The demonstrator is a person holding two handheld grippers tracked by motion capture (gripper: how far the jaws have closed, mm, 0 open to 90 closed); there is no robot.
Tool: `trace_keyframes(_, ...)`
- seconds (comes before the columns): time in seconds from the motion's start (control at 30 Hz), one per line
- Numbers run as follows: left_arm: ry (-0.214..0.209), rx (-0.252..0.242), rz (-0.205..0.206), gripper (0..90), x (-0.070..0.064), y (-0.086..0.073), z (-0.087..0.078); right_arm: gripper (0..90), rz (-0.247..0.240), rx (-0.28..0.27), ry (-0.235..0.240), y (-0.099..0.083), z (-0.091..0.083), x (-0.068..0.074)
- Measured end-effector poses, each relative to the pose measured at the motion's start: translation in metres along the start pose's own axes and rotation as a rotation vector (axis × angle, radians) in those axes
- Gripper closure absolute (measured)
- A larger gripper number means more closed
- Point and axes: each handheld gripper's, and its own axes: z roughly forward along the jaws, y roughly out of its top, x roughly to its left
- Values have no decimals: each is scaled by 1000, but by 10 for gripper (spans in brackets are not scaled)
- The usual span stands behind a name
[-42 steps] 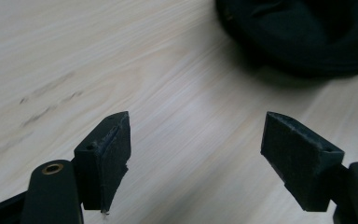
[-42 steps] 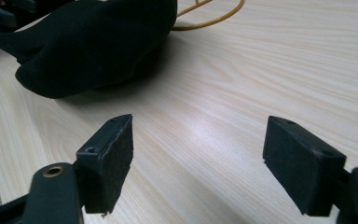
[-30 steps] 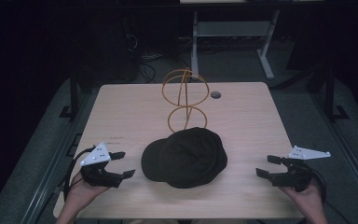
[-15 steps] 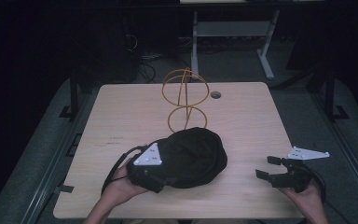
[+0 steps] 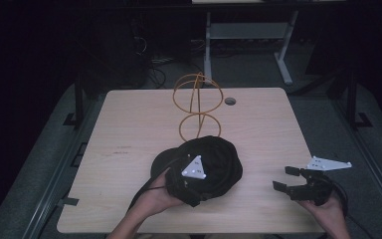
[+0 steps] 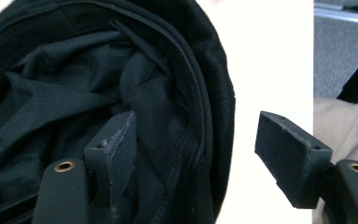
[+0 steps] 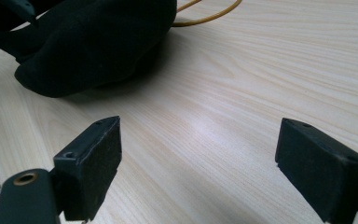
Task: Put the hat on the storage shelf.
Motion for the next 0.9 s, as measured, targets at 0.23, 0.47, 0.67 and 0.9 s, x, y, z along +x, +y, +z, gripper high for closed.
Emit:
trace_keyframes(0.23, -15, 107, 20, 370, -2, 10, 21, 140, -1, 5, 6, 0, 0, 1)
trace_keyframes(0.47, -18, 205, 58, 470, -4, 19, 36, 140, -5, 8, 12, 1, 1, 1)
trace_keyframes(0.67, -19, 284, 104, 549, -8, 23, 49, 140, 0, 6, 12, 1, 1, 2)
trace_keyframes(0.9, -41, 385, 185, 756, -15, 28, 65, 140, 0, 3, 13, 0, 0, 2)
